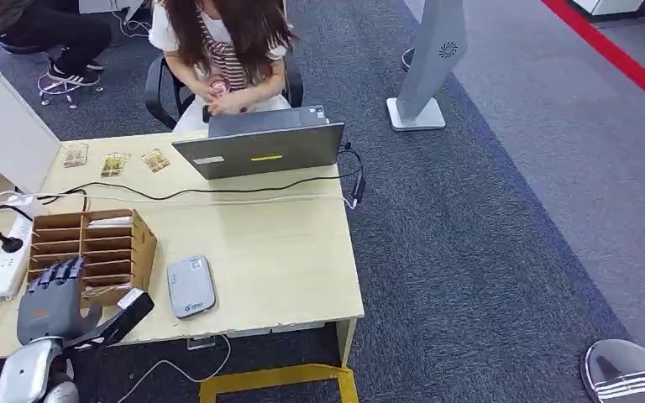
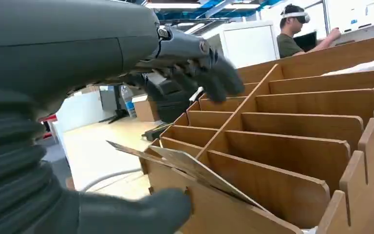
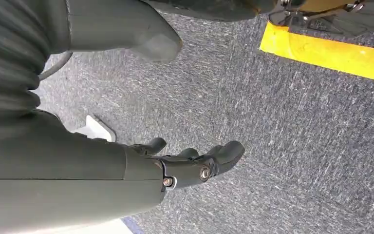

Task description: Pass the card to the sensor for recognition and then transmit it.

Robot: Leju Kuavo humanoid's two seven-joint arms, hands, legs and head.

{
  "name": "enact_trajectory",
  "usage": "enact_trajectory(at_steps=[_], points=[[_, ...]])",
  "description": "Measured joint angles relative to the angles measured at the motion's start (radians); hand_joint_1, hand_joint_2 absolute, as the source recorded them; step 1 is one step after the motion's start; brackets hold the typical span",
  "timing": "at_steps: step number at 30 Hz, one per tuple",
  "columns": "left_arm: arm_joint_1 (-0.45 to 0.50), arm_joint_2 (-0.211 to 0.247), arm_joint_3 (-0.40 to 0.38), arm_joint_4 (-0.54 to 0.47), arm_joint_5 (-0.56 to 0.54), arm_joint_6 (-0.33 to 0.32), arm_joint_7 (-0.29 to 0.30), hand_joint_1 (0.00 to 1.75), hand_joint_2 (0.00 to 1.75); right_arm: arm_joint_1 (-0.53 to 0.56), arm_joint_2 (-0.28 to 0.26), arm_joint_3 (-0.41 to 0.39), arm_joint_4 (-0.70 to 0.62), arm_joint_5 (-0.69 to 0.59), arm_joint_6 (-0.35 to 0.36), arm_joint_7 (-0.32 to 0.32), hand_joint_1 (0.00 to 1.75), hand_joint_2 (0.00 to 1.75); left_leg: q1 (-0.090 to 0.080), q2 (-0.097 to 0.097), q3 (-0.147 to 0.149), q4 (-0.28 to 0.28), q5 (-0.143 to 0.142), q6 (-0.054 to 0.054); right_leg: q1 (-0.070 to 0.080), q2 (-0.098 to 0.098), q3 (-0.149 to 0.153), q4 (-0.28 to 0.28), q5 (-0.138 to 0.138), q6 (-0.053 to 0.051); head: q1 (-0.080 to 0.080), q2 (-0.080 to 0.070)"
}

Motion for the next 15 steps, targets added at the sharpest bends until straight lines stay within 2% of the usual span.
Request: enact_trajectory(at_steps=[15], points=[[-0.007,-0.014,0.002,0.0,0.01,-0.002,-0.008,1.75,1.75,0.0,0.0,-0.014,0.0,0.013,0.004,0.0,0.0,1.75,0.0,0.0,0.0,0.0,0.0,0.0,0.0,0.0,0.0,0.0,0.0,0.0,0.0,0.0]])
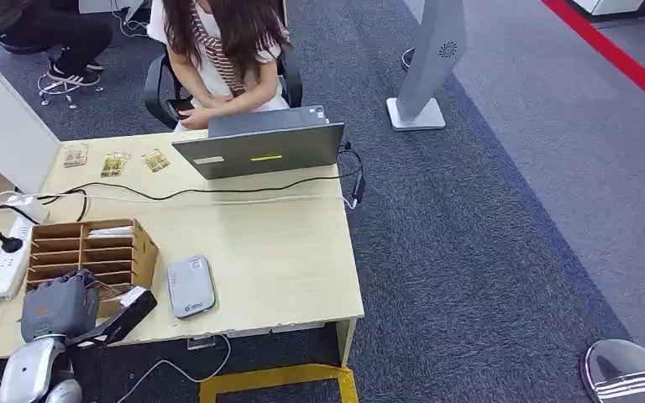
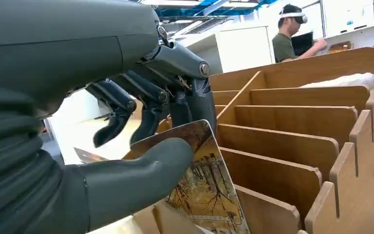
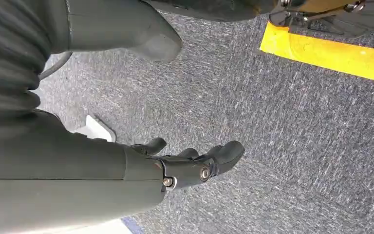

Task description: Pass the card to the sensor for recognition and then transmit it.

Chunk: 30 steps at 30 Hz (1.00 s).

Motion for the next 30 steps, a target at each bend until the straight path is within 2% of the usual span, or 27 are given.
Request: enact_trajectory(at_steps=[16,24,30], points=[[-0.028,-0.018,0.0,0.005,0.012,0.02,-0.016,1.75,1.75,0.0,0.0,-0.027,0.0,0.004,0.002,-0.005,0.0,1.75,0.0,0.0,0.0,0.0,0.0,0.0,0.0,0.0,0.0,0.0,0.0,0.0,0.0,0.0],[-0.038,-0.014,0.0,-0.161,0.042,0.004,-0.043,1.75,1.75,0.001,0.002,-0.051,0.0,0.003,0.0,-0.011,0.0,1.75,0.0,0.0,0.0,0.0,0.0,0.0,0.0,0.0,0.0,0.0,0.0,0.0,0.0,0.0],[-0.042,0.002,-0.011,-0.246,0.063,0.012,-0.068,1.75,1.75,0.001,0.004,-0.061,0.0,0.002,-0.003,-0.013,0.0,1.75,0.0,0.0,0.0,0.0,0.0,0.0,0.0,0.0,0.0,0.0,0.0,0.0,0.0,0.0]])
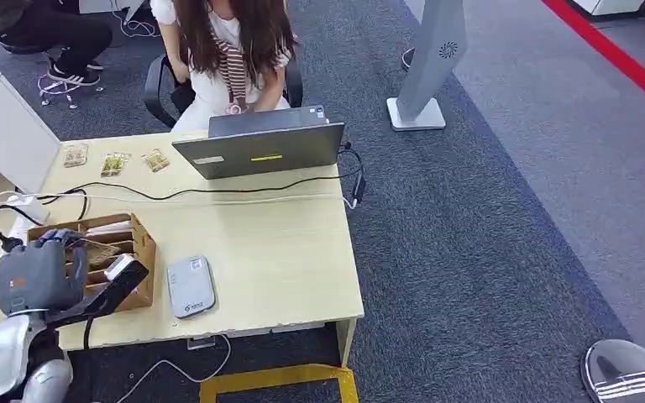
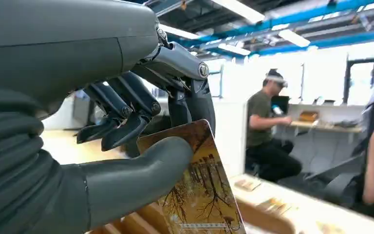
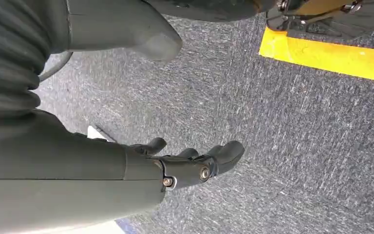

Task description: Pass the card to the sensor for recognition and then transmit it.

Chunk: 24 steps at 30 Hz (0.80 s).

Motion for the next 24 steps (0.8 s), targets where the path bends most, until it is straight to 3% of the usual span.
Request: enact_trajectory(at_steps=[6,10,12,14,15,19,24], points=[[-0.058,0.027,-0.026,-0.124,0.062,-0.012,-0.002,1.75,1.75,0.0,0.004,-0.018,0.0,0.012,-0.001,-0.003,0.0,1.75,0.0,-0.001,0.0,0.0,0.0,0.0,0.0,-0.001,0.0,0.0,0.0,0.0,0.0,0.0],[-0.201,0.026,-0.026,-0.067,0.022,0.041,0.022,1.75,1.75,-0.004,0.006,-0.018,0.0,0.05,0.004,-0.003,0.0,1.75,0.0,-0.003,-0.001,0.0,0.002,0.0,0.0,-0.003,0.0,0.0,0.002,0.0,0.0,0.0],[-0.296,0.025,-0.026,0.031,-0.063,0.154,0.046,1.75,1.75,-0.006,0.006,-0.016,0.0,0.076,0.013,-0.011,0.0,1.75,0.0,-0.002,-0.001,0.0,0.003,-0.001,0.0,-0.002,0.0,0.0,0.003,0.0,0.0,0.0],[-0.418,0.026,-0.025,0.197,-0.131,0.262,0.048,1.75,1.75,-0.009,0.005,-0.014,0.0,0.096,0.024,-0.018,0.0,1.75,0.0,-0.003,-0.001,0.001,0.005,0.0,0.0,-0.003,0.0,0.0,0.004,0.0,0.0,0.0],[-0.485,0.026,-0.023,0.3,-0.159,0.286,0.058,1.75,1.75,-0.012,0.003,-0.013,0.0,0.104,0.033,-0.02,0.0,1.75,0.0,-0.003,-0.001,0.0,0.005,0.0,0.0,-0.002,0.0,0.0,0.005,0.0,0.0,0.0],[-0.682,0.027,-0.022,0.621,-0.235,0.287,0.092,1.75,1.75,-0.015,-0.003,-0.009,-0.001,0.115,0.053,-0.024,0.0,1.75,0.001,0.0,-0.001,0.0,0.006,-0.002,0.0,0.0,-0.001,0.001,0.007,-0.003,0.0,0.0],[-0.759,0.026,-0.022,0.795,-0.245,0.292,0.098,1.75,1.75,-0.016,-0.003,-0.008,-0.001,0.117,0.054,-0.024,0.0,1.75,0.001,0.0,-0.002,0.0,0.006,-0.002,0.0,0.001,-0.002,0.001,0.007,-0.002,0.0,0.0]])
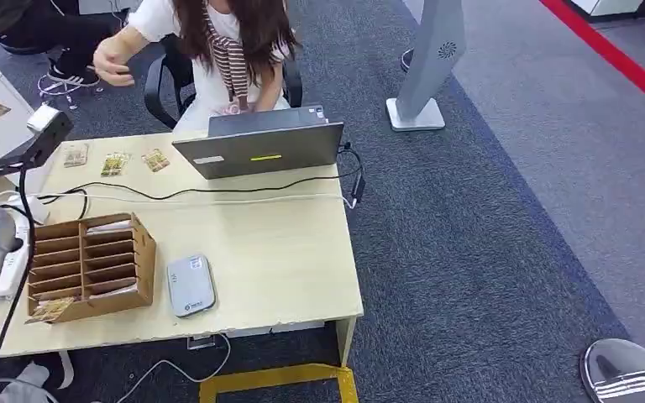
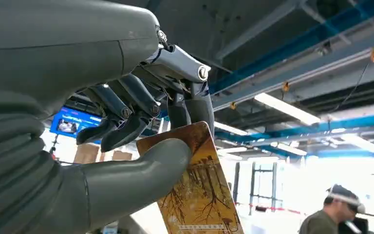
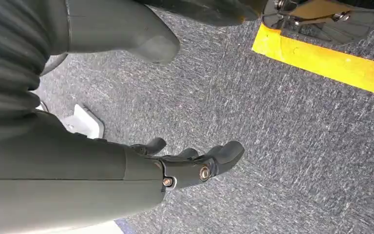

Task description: Pass the card to the sensor for recognition and then transmit it.

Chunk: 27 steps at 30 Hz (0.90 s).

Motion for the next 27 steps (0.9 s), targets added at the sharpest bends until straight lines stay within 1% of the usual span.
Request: enact_trajectory(at_steps=[2,3,4,8,16,19,22,23,27], points=[[-0.013,0.0,0.0,0.037,-0.01,-0.013,0.016,1.75,1.75,0.0,0.0,0.0,0.0,0.002,0.0,0.0,0.0,1.75,0.0,0.0,-0.001,0.0,0.0,0.0,0.0,0.0,-0.001,0.0,0.0,0.0,0.0,0.0],[-0.024,0.0,0.0,0.059,-0.016,-0.032,0.028,1.75,1.75,-0.001,0.0,0.0,0.0,0.004,0.0,0.003,0.0,1.75,0.0,0.0,-0.001,0.0,0.0,0.0,0.0,0.0,-0.001,0.0,0.0,0.0,0.0,0.0],[-0.036,0.0,0.0,0.079,-0.026,-0.049,0.04,1.75,1.75,-0.001,0.0,0.0,0.0,0.001,0.0,0.003,0.0,0.0,0.0,0.0,-0.002,0.0,0.0,0.0,0.0,0.0,-0.002,0.0,0.0,0.0,0.0,0.0],[-0.065,0.0,0.0,0.135,-0.038,-0.049,0.035,1.75,1.75,0.001,-0.003,-0.003,0.0,-0.025,0.001,0.008,0.0,0.0,0.0,-0.001,-0.002,0.0,0.0,0.0,0.0,-0.001,-0.002,0.0,0.0,0.0,0.0,0.0],[-0.066,0.0,0.0,0.139,-0.039,-0.048,0.035,1.75,1.75,0.001,-0.003,-0.004,0.0,-0.025,0.001,0.009,0.0,0.0,0.0,-0.001,-0.002,0.0,0.0,0.0,0.0,-0.001,-0.002,0.0,0.0,0.0,0.001,0.0],[-0.067,0.0,0.0,0.158,-0.038,-0.032,0.035,1.75,1.75,0.0,-0.003,-0.006,0.0,-0.026,0.0,0.011,0.0,0.0,0.0,0.0,-0.002,0.0,0.0,0.0,0.0,0.0,-0.002,0.0,0.0,0.0,0.001,0.0],[-0.068,0.0,0.0,0.187,-0.047,-0.031,0.042,1.75,1.75,-0.005,-0.002,-0.007,0.0,-0.022,0.01,0.0,0.0,0.0,0.0,-0.001,-0.002,0.0,0.0,0.0,0.0,-0.001,-0.002,0.0,0.0,0.0,0.001,0.0],[-0.068,-0.001,0.0,0.191,-0.052,-0.031,0.049,0.0,1.75,-0.005,0.002,-0.007,0.0,-0.021,0.01,-0.001,0.0,0.0,0.0,-0.001,-0.002,0.0,0.0,0.0,0.0,-0.001,-0.002,0.0,0.0,0.0,0.0,0.0],[-0.068,-0.006,0.0,0.191,-0.052,-0.034,0.053,0.0,1.75,-0.004,0.002,-0.007,0.0,-0.021,0.011,0.0,0.0,0.0,0.0,-0.001,-0.002,0.0,0.0,0.0,0.0,-0.002,-0.002,0.0,0.0,0.0,0.0,0.0]])
